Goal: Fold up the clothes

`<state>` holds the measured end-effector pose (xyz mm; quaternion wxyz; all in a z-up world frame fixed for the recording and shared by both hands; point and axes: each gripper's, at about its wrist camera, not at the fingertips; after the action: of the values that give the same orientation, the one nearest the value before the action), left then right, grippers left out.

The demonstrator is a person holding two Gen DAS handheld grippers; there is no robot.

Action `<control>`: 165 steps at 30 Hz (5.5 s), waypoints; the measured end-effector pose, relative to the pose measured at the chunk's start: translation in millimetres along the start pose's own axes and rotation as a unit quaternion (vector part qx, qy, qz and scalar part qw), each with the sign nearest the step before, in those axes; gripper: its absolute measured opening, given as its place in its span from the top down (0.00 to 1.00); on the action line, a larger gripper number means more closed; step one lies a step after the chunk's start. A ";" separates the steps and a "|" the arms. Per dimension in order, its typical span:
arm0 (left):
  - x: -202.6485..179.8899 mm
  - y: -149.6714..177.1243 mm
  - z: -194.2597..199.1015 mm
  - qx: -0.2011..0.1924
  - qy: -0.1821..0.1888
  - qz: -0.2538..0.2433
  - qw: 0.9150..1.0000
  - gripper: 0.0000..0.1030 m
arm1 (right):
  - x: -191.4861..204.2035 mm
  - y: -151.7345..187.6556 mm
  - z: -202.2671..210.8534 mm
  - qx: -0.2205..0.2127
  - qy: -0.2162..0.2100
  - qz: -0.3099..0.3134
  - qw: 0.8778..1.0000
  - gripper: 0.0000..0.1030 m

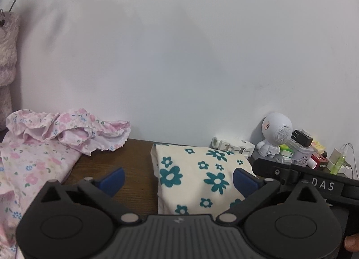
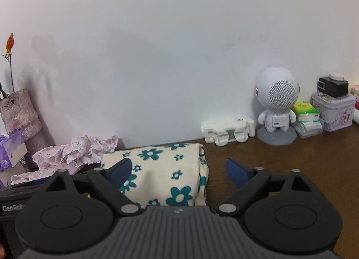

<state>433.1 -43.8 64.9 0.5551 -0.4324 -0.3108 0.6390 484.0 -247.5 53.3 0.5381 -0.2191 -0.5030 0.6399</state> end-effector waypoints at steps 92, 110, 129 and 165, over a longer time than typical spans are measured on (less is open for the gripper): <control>33.9 202.8 415.5 0.014 -0.057 -0.057 0.997 0.00 | 169.1 218.8 361.5 0.047 0.022 0.081 0.995 0.00; 49.8 216.7 407.6 0.025 -0.062 -0.036 0.997 0.00 | 162.2 227.8 362.9 0.042 0.022 0.050 0.998 0.00; 57.4 214.4 396.9 0.055 -0.056 -0.011 0.997 0.00 | 158.6 227.6 353.5 0.070 0.016 0.029 0.997 0.00; 56.2 214.3 394.8 0.060 -0.058 -0.018 0.996 0.00 | 158.9 228.8 349.4 0.079 0.023 0.029 0.996 0.00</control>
<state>-16.2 3.1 36.2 0.5728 -0.3548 -0.3113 0.6702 38.2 -226.1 32.6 0.5464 -0.2051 -0.4318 0.6877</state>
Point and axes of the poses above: each gripper's, at about its wrist camera, not at the fingertips, and z roughly against the way its jaws point, x to its left, y to its underside, and after that the axes turned 3 degrees about -y, right-handed
